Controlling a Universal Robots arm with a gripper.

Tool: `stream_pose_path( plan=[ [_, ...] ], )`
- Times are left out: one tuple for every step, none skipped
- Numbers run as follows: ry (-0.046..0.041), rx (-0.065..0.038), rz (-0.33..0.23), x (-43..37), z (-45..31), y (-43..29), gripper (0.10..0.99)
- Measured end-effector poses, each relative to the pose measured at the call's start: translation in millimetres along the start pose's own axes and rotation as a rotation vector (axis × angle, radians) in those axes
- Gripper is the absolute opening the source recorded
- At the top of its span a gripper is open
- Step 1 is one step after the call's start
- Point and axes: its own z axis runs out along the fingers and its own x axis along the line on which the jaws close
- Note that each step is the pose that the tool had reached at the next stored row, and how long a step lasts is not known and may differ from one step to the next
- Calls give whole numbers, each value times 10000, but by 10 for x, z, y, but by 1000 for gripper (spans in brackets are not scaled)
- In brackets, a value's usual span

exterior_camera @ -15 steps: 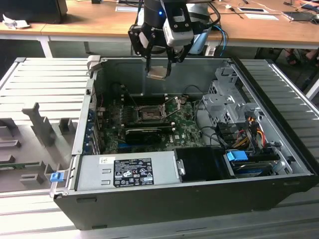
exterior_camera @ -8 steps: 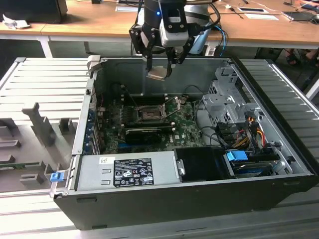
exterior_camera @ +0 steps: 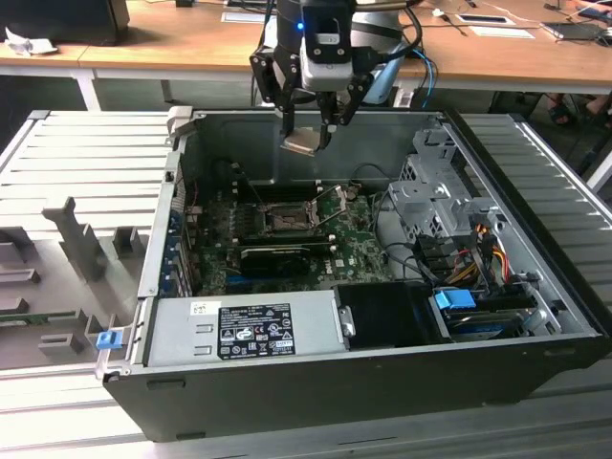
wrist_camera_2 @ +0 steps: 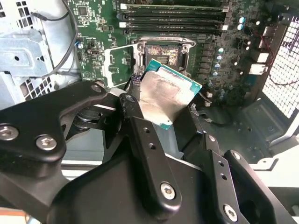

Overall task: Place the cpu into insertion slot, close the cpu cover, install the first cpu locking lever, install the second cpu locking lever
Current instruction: 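Place the cpu into insertion slot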

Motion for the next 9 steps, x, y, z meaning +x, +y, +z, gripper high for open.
stream_pose_path(
  plan=[
    [-8, -2, 95, 0, 2, 0, 529],
    [-15, -3, 160, 0, 3, 0, 529],
    [-26, -6, 292, 0, 5, 0, 529],
    [-45, -8, 494, 0, 8, -1, 529],
    [-58, -11, 643, 0, 9, -1, 529],
    [-67, -13, 750, 0, 10, -1, 529],
    [-83, -18, 935, 0, 11, -1, 529],
    [-99, -19, 1105, 0, 11, -1, 529],
    [-104, -20, 1165, 0, 11, -1, 529]
  ],
)
